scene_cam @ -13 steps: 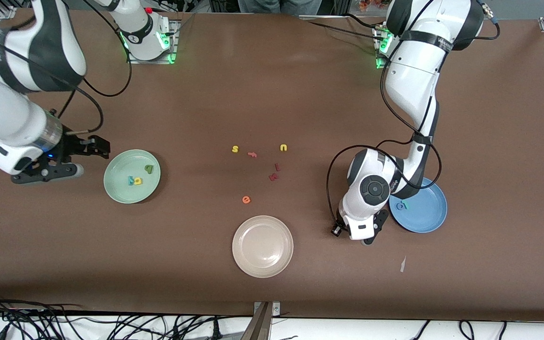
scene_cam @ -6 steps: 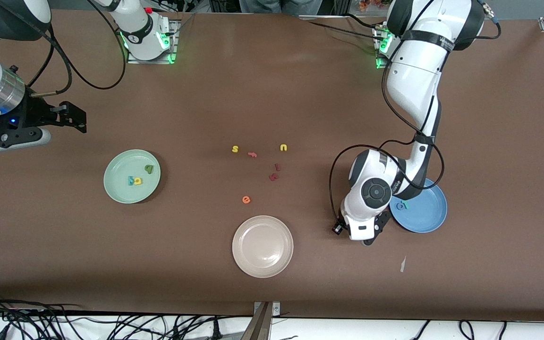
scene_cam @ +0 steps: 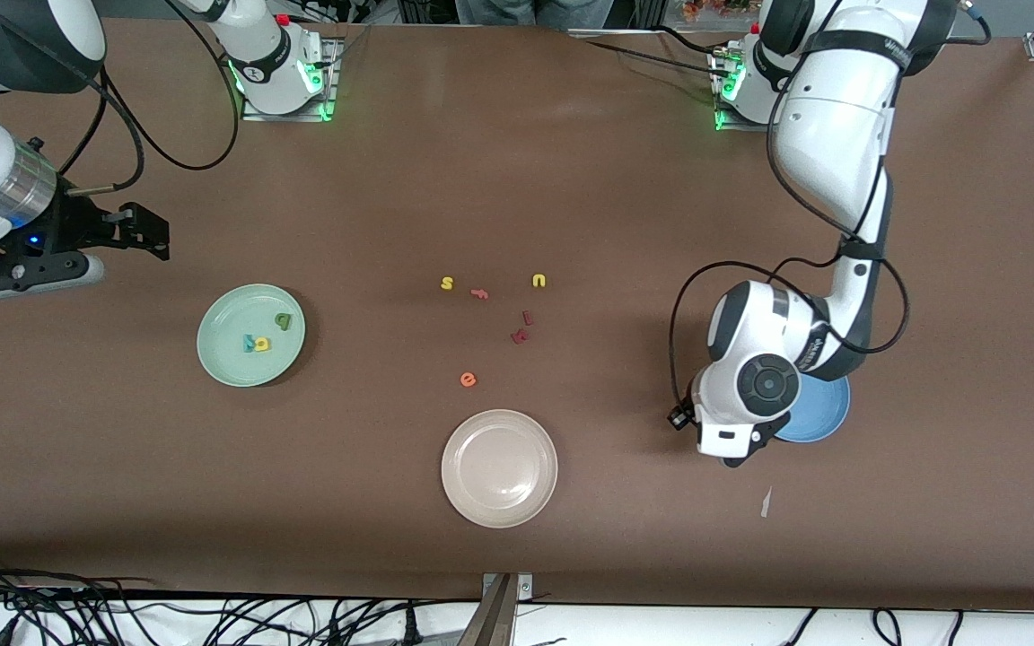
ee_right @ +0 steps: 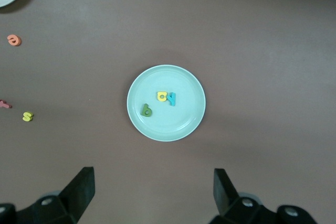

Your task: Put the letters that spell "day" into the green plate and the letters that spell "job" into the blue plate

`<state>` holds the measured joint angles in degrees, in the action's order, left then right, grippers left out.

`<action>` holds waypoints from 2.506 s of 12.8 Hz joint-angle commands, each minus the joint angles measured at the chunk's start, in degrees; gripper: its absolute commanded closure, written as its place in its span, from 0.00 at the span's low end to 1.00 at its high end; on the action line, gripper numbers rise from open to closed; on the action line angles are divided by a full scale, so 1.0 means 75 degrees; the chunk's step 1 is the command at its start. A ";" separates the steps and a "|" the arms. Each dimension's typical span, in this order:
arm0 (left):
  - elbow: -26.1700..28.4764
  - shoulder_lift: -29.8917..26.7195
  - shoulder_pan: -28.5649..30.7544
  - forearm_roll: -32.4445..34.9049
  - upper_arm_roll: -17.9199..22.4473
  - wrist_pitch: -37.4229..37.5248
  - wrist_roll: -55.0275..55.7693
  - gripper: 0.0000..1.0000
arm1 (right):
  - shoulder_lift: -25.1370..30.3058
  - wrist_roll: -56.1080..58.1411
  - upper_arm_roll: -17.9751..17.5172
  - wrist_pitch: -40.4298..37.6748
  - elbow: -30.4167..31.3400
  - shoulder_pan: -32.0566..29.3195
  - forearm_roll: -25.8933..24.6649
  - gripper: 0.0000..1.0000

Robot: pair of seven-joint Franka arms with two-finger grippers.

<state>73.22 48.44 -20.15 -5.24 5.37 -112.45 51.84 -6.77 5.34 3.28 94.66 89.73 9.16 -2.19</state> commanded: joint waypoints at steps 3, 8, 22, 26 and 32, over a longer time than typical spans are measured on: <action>0.3108 -0.2001 0.0273 0.0569 -0.0025 -0.1418 -0.1180 1.00 | 0.0035 0.0143 0.0020 -0.0047 -0.0081 -0.0026 0.0163 0.00; 0.4965 -0.2977 0.1021 0.0814 -0.0025 -0.2629 -0.2457 1.00 | 0.0082 0.0143 0.0008 -0.0269 -0.0104 0.0021 0.0361 0.00; 0.3610 -0.2955 0.1410 0.0827 -0.0002 -0.0782 -0.3620 0.00 | -0.0081 0.0190 0.0020 -0.0422 -0.0292 -0.0038 0.0339 0.00; 0.3387 -0.3469 0.2821 0.1878 -0.1330 -0.0078 -0.4062 0.00 | -0.0117 0.0213 0.0020 -0.0458 -0.0362 -0.0038 0.0350 0.00; 0.3234 -0.4769 0.3426 0.0864 -0.1643 0.1326 -0.6100 0.00 | -0.0129 0.0214 0.0032 -0.0458 -0.0362 -0.0038 0.0374 0.00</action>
<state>96.97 15.79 5.12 4.24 -7.31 -105.39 11.29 -6.96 5.69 3.37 92.52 88.95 9.12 -0.26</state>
